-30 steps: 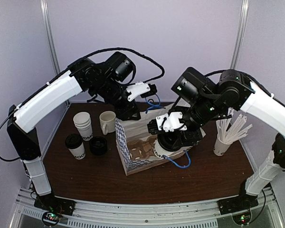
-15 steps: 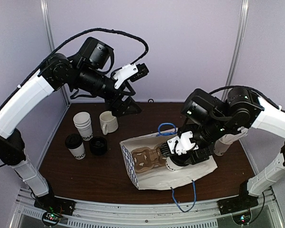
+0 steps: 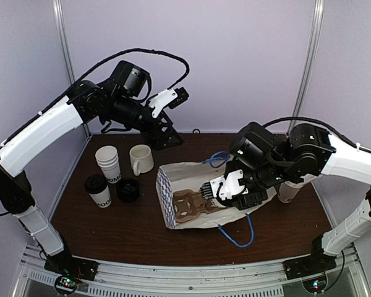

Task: Pack the takeout coffee

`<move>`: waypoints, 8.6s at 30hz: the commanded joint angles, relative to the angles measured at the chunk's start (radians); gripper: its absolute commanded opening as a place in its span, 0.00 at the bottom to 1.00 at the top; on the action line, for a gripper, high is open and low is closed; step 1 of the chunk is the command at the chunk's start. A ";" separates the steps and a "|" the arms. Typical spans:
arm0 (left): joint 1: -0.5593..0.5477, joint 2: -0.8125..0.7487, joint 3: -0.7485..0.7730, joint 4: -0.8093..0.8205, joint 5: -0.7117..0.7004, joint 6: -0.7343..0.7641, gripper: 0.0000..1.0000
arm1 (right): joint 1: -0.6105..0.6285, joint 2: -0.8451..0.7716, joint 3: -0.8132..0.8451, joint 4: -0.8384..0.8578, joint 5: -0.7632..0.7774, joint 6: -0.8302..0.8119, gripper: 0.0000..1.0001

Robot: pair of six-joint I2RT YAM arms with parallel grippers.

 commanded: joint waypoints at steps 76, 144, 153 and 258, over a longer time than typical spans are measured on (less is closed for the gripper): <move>-0.058 0.028 -0.253 0.213 0.264 -0.158 0.72 | 0.032 -0.019 -0.429 0.550 0.271 -0.137 0.59; 0.118 -0.436 -0.600 0.321 -0.226 -0.127 0.87 | -0.299 0.534 0.314 -0.073 -0.346 0.053 0.59; 0.129 -0.457 -0.617 0.305 -0.230 -0.127 0.88 | -0.394 0.699 0.458 -0.144 -0.471 0.036 0.59; 0.638 0.001 -0.526 -0.341 -0.230 -0.357 0.86 | -0.690 0.158 0.594 -0.287 -0.956 0.132 0.99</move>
